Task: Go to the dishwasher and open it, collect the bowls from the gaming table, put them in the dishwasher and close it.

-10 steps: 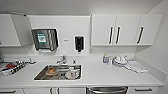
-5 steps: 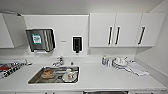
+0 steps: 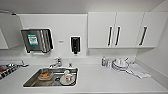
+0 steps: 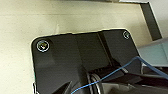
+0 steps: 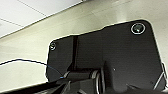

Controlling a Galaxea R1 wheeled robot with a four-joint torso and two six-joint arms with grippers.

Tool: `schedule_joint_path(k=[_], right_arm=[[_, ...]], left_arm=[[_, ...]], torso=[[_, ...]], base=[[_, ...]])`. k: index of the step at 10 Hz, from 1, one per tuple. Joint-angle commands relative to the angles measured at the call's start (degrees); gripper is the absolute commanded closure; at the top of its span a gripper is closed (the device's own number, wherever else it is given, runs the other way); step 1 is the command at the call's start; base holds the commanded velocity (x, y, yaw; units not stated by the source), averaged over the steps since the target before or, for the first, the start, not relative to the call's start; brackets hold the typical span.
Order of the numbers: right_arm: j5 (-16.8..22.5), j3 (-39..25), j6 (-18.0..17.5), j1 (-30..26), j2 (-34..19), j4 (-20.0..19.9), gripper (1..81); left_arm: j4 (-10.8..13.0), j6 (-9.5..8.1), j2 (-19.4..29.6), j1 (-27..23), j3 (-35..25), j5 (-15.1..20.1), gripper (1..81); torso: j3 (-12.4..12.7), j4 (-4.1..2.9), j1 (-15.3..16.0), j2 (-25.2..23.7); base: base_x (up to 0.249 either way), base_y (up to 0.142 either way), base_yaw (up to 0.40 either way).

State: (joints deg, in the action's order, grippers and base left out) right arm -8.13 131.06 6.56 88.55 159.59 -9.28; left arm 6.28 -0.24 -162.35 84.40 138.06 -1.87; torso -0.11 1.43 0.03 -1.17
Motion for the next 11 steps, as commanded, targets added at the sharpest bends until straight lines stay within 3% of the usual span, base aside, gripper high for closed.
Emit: schedule_joint_path(k=[1, 9, 10, 11], right_arm=[[2.9, -0.6, 0.3, -2.9, -0.6, 0.5, 1.0], [3.9, -2.0, -0.4, -3.1, -1.1, 0.0, 1.0], [4.3, -4.8, -0.5, -2.9, -3.0, -0.1, 1.0], [4.3, -8.7, -0.5, -2.7, -6.0, -0.2, 1.0]], left_arm=[[0.7, -0.02, 0.7, -3.2, -0.5, 2.6, 1.0], [0.2, -0.20, 1.0, -3.1, -0.6, 2.6, 1.0], [0.3, -0.20, 2.1, -2.8, -1.0, 1.8, 1.0], [0.2, -0.20, 4.0, -2.3, -2.6, -1.6, 1.0]], torso=[[0.0, 0.00, 0.0, 0.0], [0.0, 0.00, 0.0, 0.0], [0.0, 0.00, 0.0, 0.0], [0.0, 0.00, 0.0, 0.0]], base=[[0.094, 0.000, 0.000], [0.021, 0.000, 0.000], [0.000, 0.000, 0.000], [0.000, 0.000, 0.000]])
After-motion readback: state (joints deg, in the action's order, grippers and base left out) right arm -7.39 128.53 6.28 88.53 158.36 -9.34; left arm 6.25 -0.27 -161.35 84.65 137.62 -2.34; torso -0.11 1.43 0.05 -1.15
